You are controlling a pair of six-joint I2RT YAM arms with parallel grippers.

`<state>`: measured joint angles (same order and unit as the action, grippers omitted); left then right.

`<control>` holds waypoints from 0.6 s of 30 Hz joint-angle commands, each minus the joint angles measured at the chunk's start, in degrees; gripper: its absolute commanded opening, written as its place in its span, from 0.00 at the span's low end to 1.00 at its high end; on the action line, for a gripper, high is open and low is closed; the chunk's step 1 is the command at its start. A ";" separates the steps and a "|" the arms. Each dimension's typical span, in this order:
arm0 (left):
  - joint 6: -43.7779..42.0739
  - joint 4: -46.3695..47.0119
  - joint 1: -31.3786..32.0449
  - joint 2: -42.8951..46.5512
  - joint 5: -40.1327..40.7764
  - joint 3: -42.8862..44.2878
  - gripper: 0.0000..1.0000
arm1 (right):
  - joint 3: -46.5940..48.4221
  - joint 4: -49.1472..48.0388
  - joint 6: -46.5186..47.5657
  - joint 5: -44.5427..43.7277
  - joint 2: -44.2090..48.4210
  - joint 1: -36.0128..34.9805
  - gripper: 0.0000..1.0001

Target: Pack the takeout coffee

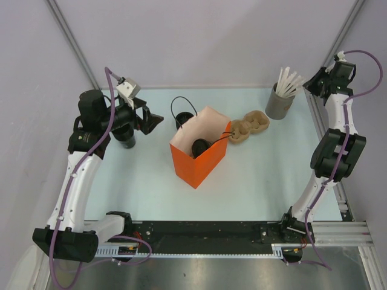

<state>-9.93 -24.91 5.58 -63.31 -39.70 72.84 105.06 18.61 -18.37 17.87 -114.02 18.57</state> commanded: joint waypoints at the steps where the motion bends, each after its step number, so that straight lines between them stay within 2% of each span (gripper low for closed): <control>1: 1.32 1.88 -0.31 0.56 -1.43 -0.59 1.00 | 3.31 -1.39 0.61 -0.03 -0.86 -0.64 0.07; 3: 1.41 1.88 -0.31 0.55 -1.25 -0.59 1.00 | 3.58 -1.04 1.14 -0.46 -0.68 -0.99 0.00; 11: 1.67 2.14 -0.31 0.38 -1.61 -0.59 1.00 | 1.91 -2.17 2.73 -1.52 4.76 -1.60 0.00; 18: 1.76 2.32 -0.31 0.91 -1.87 -0.94 1.00 | 0.33 -4.37 4.39 -3.98 14.42 -2.22 0.00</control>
<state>-9.04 -24.56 5.58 -63.33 -40.18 72.38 104.66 18.55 -15.79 15.84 -108.86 16.88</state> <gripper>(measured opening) 0.996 0.009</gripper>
